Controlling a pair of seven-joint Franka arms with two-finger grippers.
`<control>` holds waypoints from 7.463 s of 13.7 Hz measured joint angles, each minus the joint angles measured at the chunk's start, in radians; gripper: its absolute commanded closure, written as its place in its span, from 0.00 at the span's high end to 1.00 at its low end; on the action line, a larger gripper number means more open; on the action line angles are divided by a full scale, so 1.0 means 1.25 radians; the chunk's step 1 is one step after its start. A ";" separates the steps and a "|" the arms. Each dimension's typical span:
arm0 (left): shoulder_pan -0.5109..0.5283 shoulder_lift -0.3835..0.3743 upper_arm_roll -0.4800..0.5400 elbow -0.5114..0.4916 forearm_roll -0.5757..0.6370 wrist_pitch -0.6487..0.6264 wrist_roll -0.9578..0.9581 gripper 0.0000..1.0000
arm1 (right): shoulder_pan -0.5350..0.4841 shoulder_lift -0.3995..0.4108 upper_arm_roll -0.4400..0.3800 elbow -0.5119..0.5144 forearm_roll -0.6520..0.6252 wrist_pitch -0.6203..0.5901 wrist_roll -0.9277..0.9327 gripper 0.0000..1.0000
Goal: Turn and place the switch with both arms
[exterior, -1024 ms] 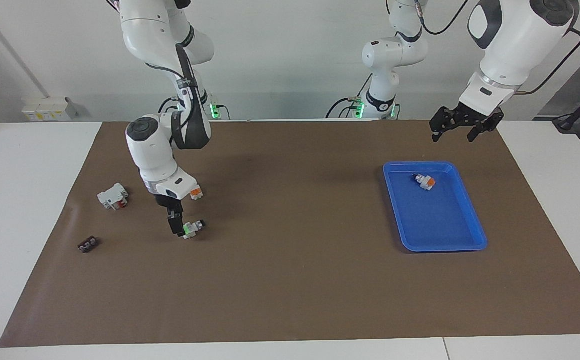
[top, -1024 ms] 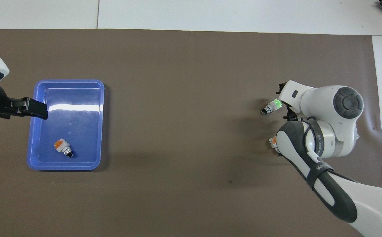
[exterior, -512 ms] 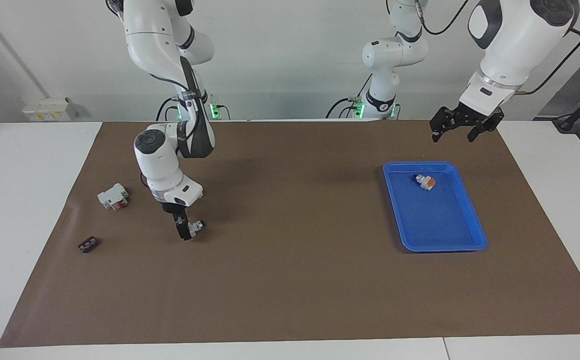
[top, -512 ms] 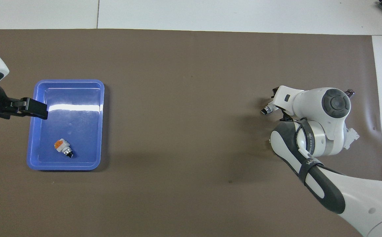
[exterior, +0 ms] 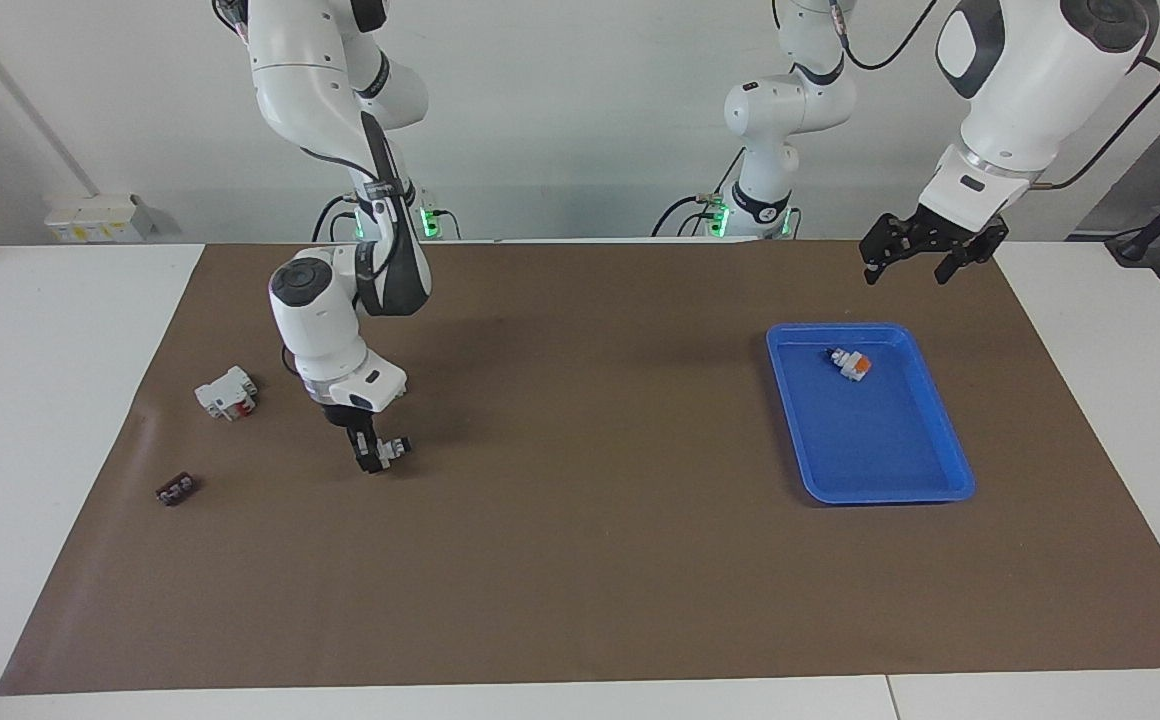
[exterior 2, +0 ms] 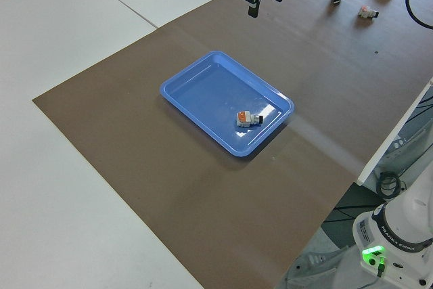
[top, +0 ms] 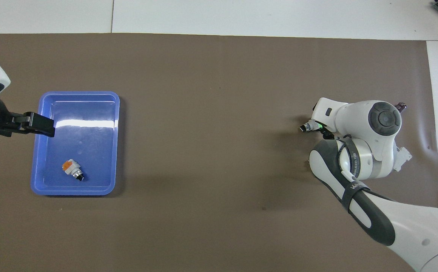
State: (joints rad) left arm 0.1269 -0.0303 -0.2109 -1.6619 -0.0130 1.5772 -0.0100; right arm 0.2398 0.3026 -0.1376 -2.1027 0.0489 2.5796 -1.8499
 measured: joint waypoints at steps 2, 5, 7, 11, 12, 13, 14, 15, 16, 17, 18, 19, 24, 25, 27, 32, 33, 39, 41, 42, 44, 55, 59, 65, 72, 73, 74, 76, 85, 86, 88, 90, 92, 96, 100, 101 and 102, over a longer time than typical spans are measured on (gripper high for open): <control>0.000 0.000 0.000 0.000 0.000 0.000 0.000 1.00 | 0.001 -0.002 0.004 0.027 0.001 -0.058 0.000 0.00; 0.000 0.000 0.000 0.000 0.000 0.000 0.000 1.00 | 0.002 -0.033 0.039 0.083 0.074 -0.146 0.001 0.00; 0.000 0.000 0.000 0.000 0.000 0.000 0.000 1.00 | 0.003 -0.063 0.080 0.092 0.181 -0.163 0.001 0.00; 0.000 0.000 0.000 0.000 0.000 0.000 0.000 1.00 | 0.005 -0.080 0.186 0.126 0.316 -0.163 0.074 0.00; 0.000 0.000 0.000 0.000 0.000 0.000 0.000 1.00 | 0.005 -0.087 0.213 0.140 0.321 -0.163 0.126 0.00; 0.000 0.000 0.000 0.000 0.000 0.000 0.000 1.00 | 0.006 -0.099 0.242 0.155 0.321 -0.163 0.183 0.00; 0.000 0.000 0.000 0.000 0.000 0.000 0.000 1.00 | 0.006 -0.111 0.269 0.170 0.321 -0.163 0.235 0.00; 0.000 0.000 0.000 0.000 0.000 0.000 0.000 1.00 | 0.007 -0.121 0.294 0.187 0.321 -0.163 0.280 0.00; 0.000 0.000 0.000 0.000 0.000 0.000 0.000 1.00 | 0.014 -0.128 0.314 0.204 0.321 -0.163 0.325 0.00; 0.000 0.000 0.000 0.000 0.000 0.000 0.000 1.00 | 0.028 -0.131 0.325 0.219 0.321 -0.163 0.366 0.00; 0.000 0.000 0.000 0.000 0.000 0.000 0.000 1.00 | 0.049 -0.132 0.329 0.232 0.318 -0.163 0.400 0.00; 0.000 0.000 0.000 0.000 0.000 0.000 0.000 1.00 | 0.069 -0.132 0.330 0.241 0.314 -0.162 0.431 0.00; 0.000 -0.001 -0.004 -0.001 0.000 -0.003 0.000 1.00 | 0.117 -0.133 0.331 0.271 0.255 -0.161 0.551 0.00; -0.001 -0.002 -0.004 -0.002 0.000 -0.008 0.000 1.00 | 0.117 -0.133 0.331 0.274 0.255 -0.161 0.552 0.00; -0.003 -0.006 -0.010 -0.006 -0.002 -0.014 0.001 1.00 | 0.117 -0.133 0.331 0.279 0.254 -0.161 0.563 0.00; -0.007 -0.015 -0.017 -0.018 -0.217 -0.034 -0.014 0.88 | 0.135 -0.135 0.334 0.313 0.226 -0.161 0.624 0.00; -0.007 -0.016 -0.017 -0.019 -0.262 -0.035 -0.043 0.86 | 0.138 -0.135 0.334 0.318 0.218 -0.161 0.636 0.00; 0.005 -0.018 -0.010 -0.020 -0.515 -0.035 -0.282 0.65 | 0.138 -0.135 0.334 0.320 0.213 -0.161 0.641 0.00; 0.012 -0.018 -0.008 -0.020 -0.562 -0.035 -0.356 0.48 | 0.138 -0.135 0.334 0.320 0.212 -0.161 0.641 0.00; 0.012 -0.018 -0.009 -0.020 -0.580 -0.035 -0.392 0.46 | 0.139 -0.135 0.334 0.320 0.212 -0.161 0.641 0.00; 0.011 -0.018 -0.010 -0.022 -0.612 -0.034 -0.448 0.40 | 0.139 -0.135 0.334 0.320 0.212 -0.161 0.641 0.00; -0.037 -0.059 -0.021 -0.123 -0.685 0.095 -0.536 0.33 | 0.139 -0.135 0.334 0.320 0.212 -0.161 0.645 0.00; -0.055 -0.064 -0.021 -0.142 -0.685 0.133 -0.538 0.32 | 0.139 -0.135 0.334 0.320 0.212 -0.161 0.647 0.00; -0.069 -0.072 -0.021 -0.153 -0.685 0.154 -0.539 0.26 | 0.139 -0.135 0.334 0.320 0.212 -0.161 0.647 0.00; -0.081 -0.073 -0.021 -0.163 -0.685 0.191 -0.539 0.21 | 0.138 -0.135 0.332 0.319 0.211 -0.157 0.660 0.00; -0.082 -0.073 -0.021 -0.163 -0.685 0.192 -0.539 0.18 | 0.138 -0.134 0.332 0.319 0.210 -0.157 0.660 0.00; -0.082 -0.073 -0.021 -0.163 -0.686 0.194 -0.540 0.15 | 0.138 -0.134 0.332 0.319 0.210 -0.157 0.660 0.00; -0.084 -0.074 -0.021 -0.164 -0.686 0.196 -0.540 0.09 | 0.138 -0.134 0.332 0.319 0.210 -0.157 0.660 0.00; -0.089 -0.079 -0.020 -0.171 -0.686 0.213 -0.539 0.00 | 0.137 -0.134 0.330 0.319 0.209 -0.155 0.663 0.00; -0.090 -0.079 -0.020 -0.172 -0.686 0.216 -0.540 0.00 | 0.137 -0.134 0.330 0.319 0.209 -0.155 0.667 0.00; -0.091 -0.079 -0.020 -0.173 -0.686 0.219 -0.559 0.00 | 0.137 -0.133 0.330 0.319 0.207 -0.155 0.671 0.00; -0.092 -0.080 -0.020 -0.174 -0.686 0.222 -0.607 0.00 | 0.137 -0.133 0.329 0.319 0.207 -0.155 0.671 0.00; -0.094 -0.080 -0.020 -0.175 -0.686 0.227 -0.666 0.00 | 0.137 -0.133 0.329 0.319 0.207 -0.155 0.672 0.00; -0.096 -0.081 -0.019 -0.175 -0.686 0.236 -0.818 0.00 | 0.137 -0.132 0.328 0.319 0.206 -0.148 0.672 0.00; -0.097 -0.081 -0.019 -0.176 -0.686 0.240 -1.003 0.00 | 0.137 -0.131 0.328 0.319 0.206 -0.148 0.672 0.00; -0.097 -0.082 -0.020 -0.176 -0.683 0.240 -1.049 0.00 | 0.137 -0.131 0.328 0.319 0.206 -0.148 0.672 0.00; -0.097 -0.082 -0.020 -0.176 -0.677 0.241 -1.097 0.00 | 0.138 -0.130 0.329 0.319 0.206 -0.148 0.672 0.00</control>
State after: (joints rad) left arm 0.0053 -0.1330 -0.2355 -1.8824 -0.8598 1.8779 -1.3809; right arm 0.4120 0.1398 0.2734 -1.7040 0.3067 2.3945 -1.0101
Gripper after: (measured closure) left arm 0.894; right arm 0.581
